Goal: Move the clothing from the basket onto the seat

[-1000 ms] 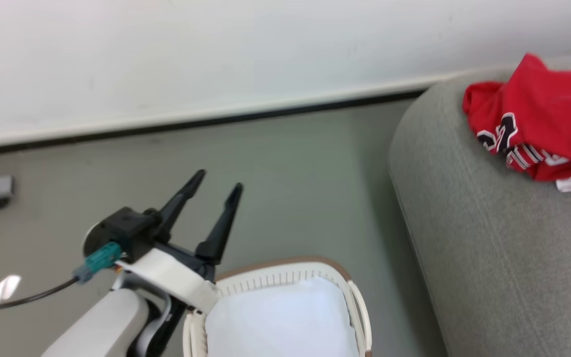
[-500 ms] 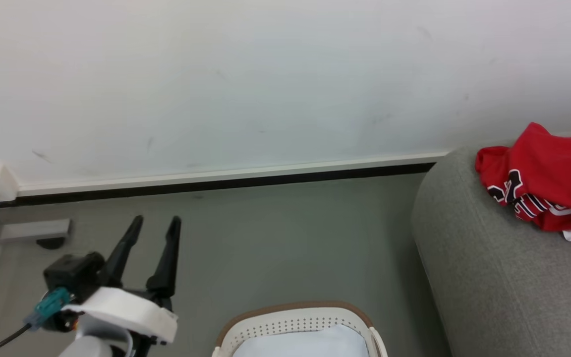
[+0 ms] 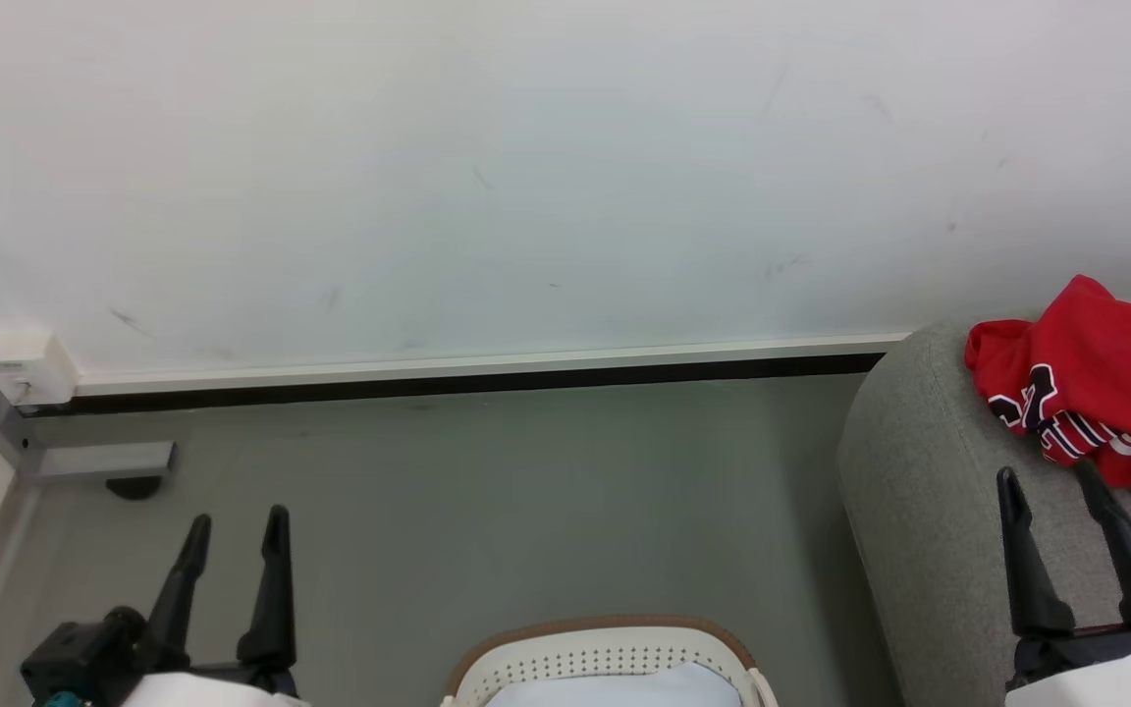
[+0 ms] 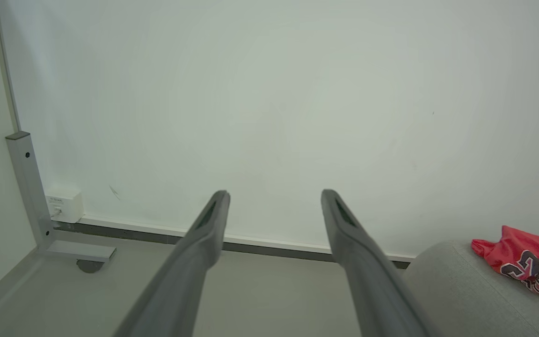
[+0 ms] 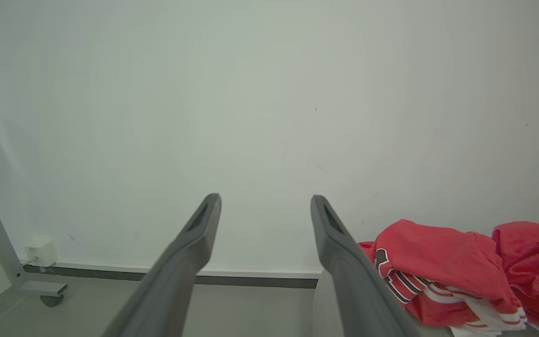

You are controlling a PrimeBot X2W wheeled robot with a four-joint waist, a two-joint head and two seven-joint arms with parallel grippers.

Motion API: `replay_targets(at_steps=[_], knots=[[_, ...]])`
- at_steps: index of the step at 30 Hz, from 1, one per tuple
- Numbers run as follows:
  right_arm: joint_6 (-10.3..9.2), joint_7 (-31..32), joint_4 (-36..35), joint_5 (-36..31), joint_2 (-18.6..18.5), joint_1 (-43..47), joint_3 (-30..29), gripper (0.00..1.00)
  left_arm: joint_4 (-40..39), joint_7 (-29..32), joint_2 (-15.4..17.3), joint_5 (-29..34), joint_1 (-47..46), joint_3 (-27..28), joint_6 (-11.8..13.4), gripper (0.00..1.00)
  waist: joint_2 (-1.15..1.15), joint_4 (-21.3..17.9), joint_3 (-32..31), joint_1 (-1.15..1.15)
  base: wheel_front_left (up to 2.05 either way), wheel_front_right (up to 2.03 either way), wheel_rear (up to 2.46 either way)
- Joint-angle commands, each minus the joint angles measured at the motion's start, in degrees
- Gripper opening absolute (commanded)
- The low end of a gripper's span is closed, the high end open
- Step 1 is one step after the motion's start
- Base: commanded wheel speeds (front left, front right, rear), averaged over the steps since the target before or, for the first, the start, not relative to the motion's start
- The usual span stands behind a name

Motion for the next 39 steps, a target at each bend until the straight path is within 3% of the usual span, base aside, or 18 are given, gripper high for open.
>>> replay_targets(at_steps=[1,11,20,39], knots=[[-0.13,-1.29,0.64,-0.02,0.53,1.15,0.67,1.0,-0.07,-0.04,-0.75,1.56,1.46,1.4,-0.93,1.0,0.0,-0.04,0.06,0.01,0.0,0.0,0.0],[-0.13,-5.54,5.92,-1.84,5.15,2.18,6.19,1.0,5.44,-0.04,-8.65,9.63,5.36,8.34,-8.71,1.0,0.0,-0.69,0.56,0.01,0.0,0.0,0.0],[-0.13,-6.04,10.61,-3.69,6.73,-1.3,8.74,1.0,8.66,-0.04,-12.74,14.72,3.59,13.19,-13.9,1.0,0.0,-0.52,0.87,0.01,0.0,0.0,0.0],[-0.13,-6.0,9.79,-4.03,7.3,-1.1,8.49,1.0,10.01,-0.04,-15.5,18.65,2.13,16.29,-17.01,1.0,0.0,-0.81,0.97,0.01,0.0,0.0,0.0]])
